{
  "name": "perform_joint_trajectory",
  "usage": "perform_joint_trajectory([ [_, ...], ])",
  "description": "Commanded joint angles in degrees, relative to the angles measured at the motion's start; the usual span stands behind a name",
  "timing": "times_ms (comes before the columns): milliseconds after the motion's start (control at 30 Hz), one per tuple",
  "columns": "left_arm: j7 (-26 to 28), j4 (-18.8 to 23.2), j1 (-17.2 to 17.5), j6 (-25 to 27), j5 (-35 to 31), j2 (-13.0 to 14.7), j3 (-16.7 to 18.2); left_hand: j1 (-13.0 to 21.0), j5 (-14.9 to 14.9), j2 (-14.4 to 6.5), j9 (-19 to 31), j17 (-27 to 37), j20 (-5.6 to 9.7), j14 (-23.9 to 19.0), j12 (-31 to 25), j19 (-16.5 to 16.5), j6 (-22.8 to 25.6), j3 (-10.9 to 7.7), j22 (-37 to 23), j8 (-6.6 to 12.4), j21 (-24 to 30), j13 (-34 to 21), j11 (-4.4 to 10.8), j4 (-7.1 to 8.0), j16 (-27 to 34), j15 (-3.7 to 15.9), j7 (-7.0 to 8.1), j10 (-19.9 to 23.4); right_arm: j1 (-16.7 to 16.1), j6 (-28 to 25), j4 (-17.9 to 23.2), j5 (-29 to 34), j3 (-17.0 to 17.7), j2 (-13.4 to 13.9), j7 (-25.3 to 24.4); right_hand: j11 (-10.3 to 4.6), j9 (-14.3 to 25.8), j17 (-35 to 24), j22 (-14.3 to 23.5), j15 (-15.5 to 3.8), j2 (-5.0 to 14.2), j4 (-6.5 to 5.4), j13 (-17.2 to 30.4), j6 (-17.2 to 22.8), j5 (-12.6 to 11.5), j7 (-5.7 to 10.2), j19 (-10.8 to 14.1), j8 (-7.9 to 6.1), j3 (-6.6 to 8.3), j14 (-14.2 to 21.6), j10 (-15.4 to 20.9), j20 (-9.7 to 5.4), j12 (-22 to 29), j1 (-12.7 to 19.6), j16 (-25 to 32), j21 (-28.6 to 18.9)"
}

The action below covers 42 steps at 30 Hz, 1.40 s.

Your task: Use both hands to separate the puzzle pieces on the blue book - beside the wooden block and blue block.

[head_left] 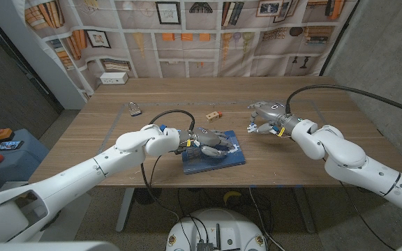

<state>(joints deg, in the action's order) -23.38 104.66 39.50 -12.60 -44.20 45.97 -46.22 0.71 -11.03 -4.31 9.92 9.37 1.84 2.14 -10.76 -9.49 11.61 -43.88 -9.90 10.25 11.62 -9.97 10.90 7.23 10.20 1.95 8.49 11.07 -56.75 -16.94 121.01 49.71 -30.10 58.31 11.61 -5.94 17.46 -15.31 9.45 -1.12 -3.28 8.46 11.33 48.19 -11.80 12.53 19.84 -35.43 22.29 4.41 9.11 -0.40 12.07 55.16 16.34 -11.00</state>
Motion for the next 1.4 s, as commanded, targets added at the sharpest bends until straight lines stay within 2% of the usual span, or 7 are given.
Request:
perform_joint_trajectory([
  [33, 1.6, 1.1, 0.4, 0.5, -0.3, 0.0, 0.8, 0.6, 0.2, -5.3, 0.0, 0.0, 3.45, -0.5, 0.1, -0.8, 3.8, -0.11, -0.1, -0.06, -0.1, 0.1, -3.70, -0.21, -0.2, 4.72, -4.01, 3.4, 1.7, -0.2, -1.9, -0.3, -1.2, -0.2, 1.1, -0.04, 0.1, -0.3, 0.2, -0.15, 0.35, -0.04, 0.1, 0.0, -0.1, 0.31, 0.9, -0.10, -0.14, 0.1, -0.1, 0.06, -0.1, -0.5, 0.0, -0.1],
  [733, 4.4, 2.9, 2.1, 2.2, -0.2, 0.6, 2.6, 0.7, 0.2, -5.4, 0.0, 0.0, 3.39, -0.8, 0.0, 0.1, 3.8, -0.10, -0.1, 0.01, 0.1, 0.1, -3.72, -0.49, -0.2, 4.86, -4.00, 3.4, 3.4, -1.9, -4.9, 0.3, -3.7, -1.7, 1.5, 0.05, 0.0, -0.4, 0.2, -0.14, 0.43, -0.12, 0.1, -0.6, -0.1, 0.29, 1.1, 0.21, -0.36, 0.0, -0.3, 0.08, -0.2, -0.9, -0.1, -0.1],
  [1100, 5.8, 4.0, 2.9, 3.3, 0.6, 1.0, 4.0, 0.7, 0.2, -5.3, 0.0, 0.0, 3.48, -1.5, 0.1, 1.6, 3.6, -0.21, -0.1, 0.00, 0.5, 0.1, -3.90, -0.57, -0.1, 4.95, -3.99, 2.9, 4.7, -3.6, -5.9, 1.2, -5.6, -2.7, 3.5, 0.33, -0.2, -0.5, 0.2, 0.27, 0.11, -0.17, 0.1, -1.8, -0.1, 0.24, 1.0, 0.78, -0.71, -0.2, -0.8, 0.22, -0.5, -1.4, -0.2, 0.0],
  [1400, 7.3, 4.5, 3.2, 3.5, 0.5, 1.3, 4.7, 0.7, 0.2, -5.3, 0.0, 0.0, 3.40, -1.7, 0.2, 1.9, 3.4, -0.32, -0.1, -0.06, 0.5, 0.1, -3.82, -0.60, -0.1, 4.96, -3.80, 2.7, 5.3, -4.1, -7.3, 2.1, -6.8, -3.4, 3.2, 0.42, -0.3, -0.5, 0.2, 0.32, -0.01, -0.23, 0.1, -2.6, -0.1, 0.23, 1.0, 1.20, -0.92, -0.1, -0.8, 0.24, -0.5, -1.8, -0.2, 0.0],
])
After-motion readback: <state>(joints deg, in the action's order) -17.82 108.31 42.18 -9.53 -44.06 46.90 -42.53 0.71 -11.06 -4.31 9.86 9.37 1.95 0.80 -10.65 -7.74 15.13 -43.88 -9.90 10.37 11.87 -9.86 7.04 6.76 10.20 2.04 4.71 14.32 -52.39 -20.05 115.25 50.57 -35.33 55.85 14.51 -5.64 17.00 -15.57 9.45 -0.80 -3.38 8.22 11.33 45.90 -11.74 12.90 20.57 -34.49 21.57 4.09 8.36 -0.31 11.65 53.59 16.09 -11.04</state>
